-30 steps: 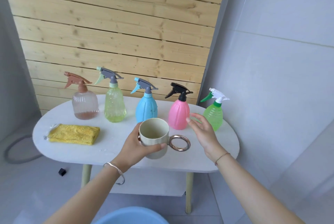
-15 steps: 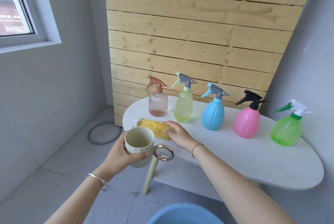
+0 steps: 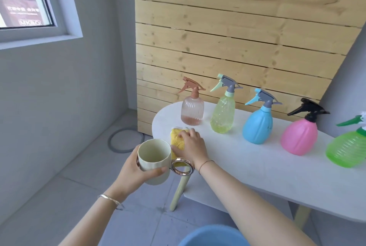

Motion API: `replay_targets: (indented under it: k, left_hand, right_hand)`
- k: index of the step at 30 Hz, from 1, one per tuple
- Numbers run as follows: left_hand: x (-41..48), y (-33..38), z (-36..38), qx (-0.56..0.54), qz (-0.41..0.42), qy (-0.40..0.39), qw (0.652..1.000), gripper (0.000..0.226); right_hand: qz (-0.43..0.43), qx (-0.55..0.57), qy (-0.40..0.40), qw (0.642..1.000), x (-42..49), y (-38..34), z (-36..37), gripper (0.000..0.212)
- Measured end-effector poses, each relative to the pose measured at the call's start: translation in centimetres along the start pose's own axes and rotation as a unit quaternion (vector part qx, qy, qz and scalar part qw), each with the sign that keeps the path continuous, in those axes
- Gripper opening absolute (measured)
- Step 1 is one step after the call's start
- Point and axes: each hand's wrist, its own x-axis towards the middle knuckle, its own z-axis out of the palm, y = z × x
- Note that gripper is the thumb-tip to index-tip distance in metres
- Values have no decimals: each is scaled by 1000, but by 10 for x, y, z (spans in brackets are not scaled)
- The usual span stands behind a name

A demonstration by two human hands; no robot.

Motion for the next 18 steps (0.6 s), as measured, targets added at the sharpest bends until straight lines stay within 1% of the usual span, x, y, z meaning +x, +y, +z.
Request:
replay_targets:
  k: [2, 6, 8, 11, 14, 18]
  left_hand:
    - [-1, -5, -7, -5, -7, 13, 1000, 83]
    - [-1, -14, -31, -15, -17, 32, 999, 84]
    - [2, -21, -42, -14, -18, 32, 999, 84]
    - [8, -27, -49, -14, -20, 37, 999, 83]
    - [18, -36, -52, -15, -15, 42, 999, 81]
    - [30, -47, -51, -20, -17, 43, 999, 78]
  right_hand:
    - [18, 53, -36, 998, 5, -8, 7, 57]
    - [-32, 91, -70, 993, 18, -14, 18, 59]
    - [-53, 94, -102, 989, 33, -18, 22, 59]
    - [-94, 68, -141, 983, 59, -27, 29, 55]
    - [-108, 40, -139, 983, 83, -37, 41, 50]
    - [-82, -2, -100, 992, 113, -43, 50, 51]
